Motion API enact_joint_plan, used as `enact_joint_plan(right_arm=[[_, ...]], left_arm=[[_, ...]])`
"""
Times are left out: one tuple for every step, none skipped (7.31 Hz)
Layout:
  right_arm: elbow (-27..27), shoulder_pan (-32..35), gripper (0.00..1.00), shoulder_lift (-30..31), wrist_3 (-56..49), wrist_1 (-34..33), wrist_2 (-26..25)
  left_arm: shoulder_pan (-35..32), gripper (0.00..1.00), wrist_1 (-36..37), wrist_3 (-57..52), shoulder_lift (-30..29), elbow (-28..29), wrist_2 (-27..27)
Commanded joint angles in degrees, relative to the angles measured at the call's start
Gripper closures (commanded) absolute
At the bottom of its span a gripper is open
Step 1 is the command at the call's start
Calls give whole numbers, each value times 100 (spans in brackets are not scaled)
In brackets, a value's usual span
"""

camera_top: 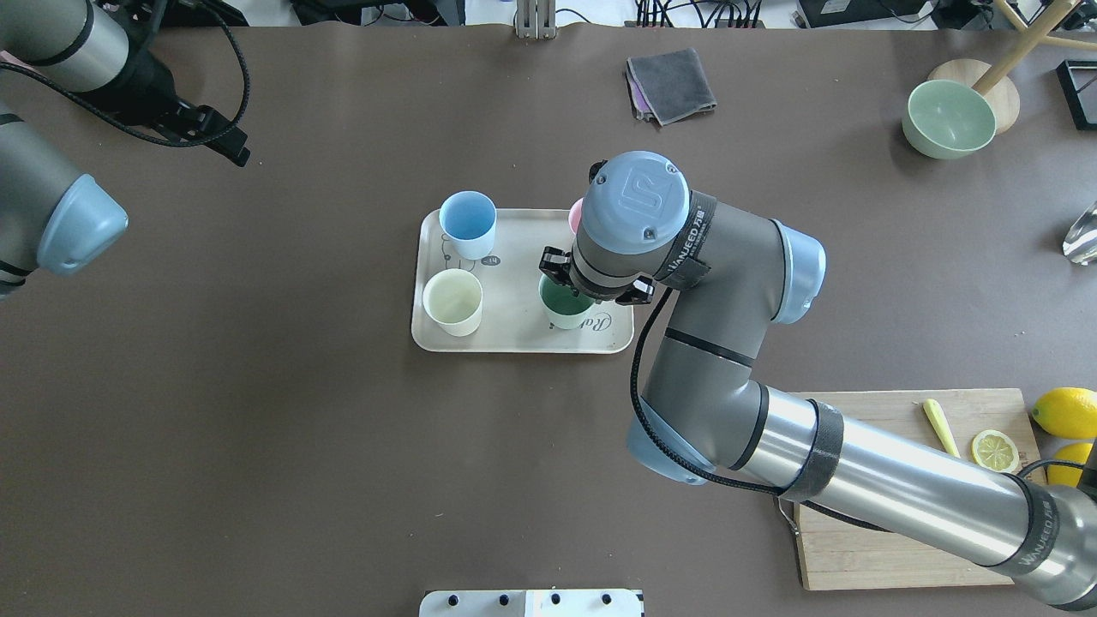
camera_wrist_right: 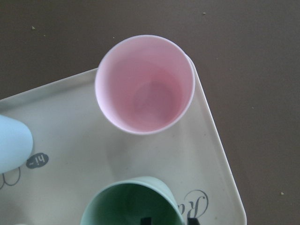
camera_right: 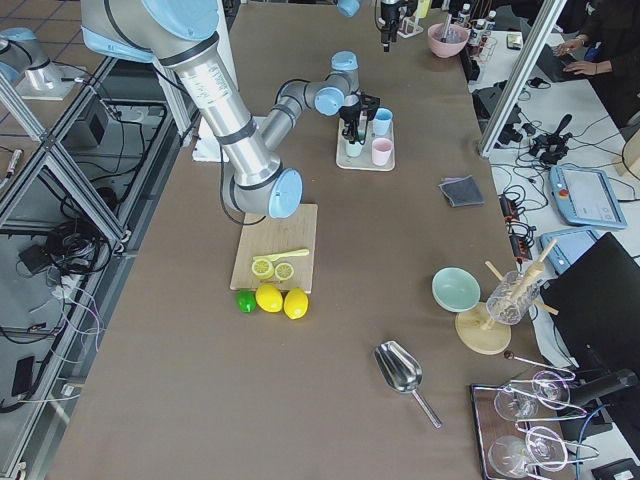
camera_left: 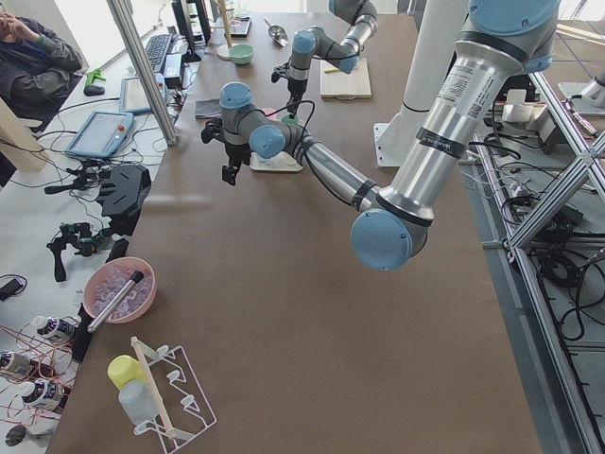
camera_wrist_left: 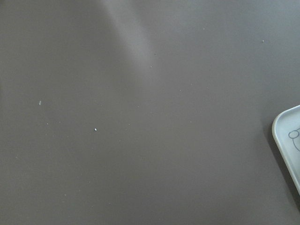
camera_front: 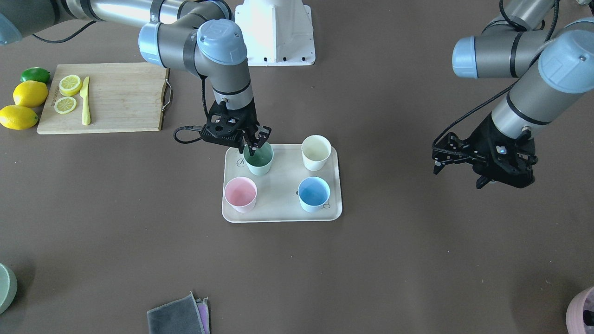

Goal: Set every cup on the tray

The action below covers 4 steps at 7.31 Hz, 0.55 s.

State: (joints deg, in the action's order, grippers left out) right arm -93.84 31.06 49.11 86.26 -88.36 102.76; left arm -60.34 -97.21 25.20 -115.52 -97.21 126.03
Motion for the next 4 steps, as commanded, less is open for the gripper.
enact_joint_plan(right_arm=[[-238,310,0,11,-284,-75,137],[-275,730,0,98,-703,-137,600],[-432,1248,0,282,-1438,-442,1031],[-746,1827,0,780,-2359,-523,1392]], left_arm=[[-4,2,9,-33,12,-17,0],[-73,1,52,-68,4,-17,-26],[-231,2,61,-77,204,-95,-18],[-467,1,70,-312,493,-314,17]])
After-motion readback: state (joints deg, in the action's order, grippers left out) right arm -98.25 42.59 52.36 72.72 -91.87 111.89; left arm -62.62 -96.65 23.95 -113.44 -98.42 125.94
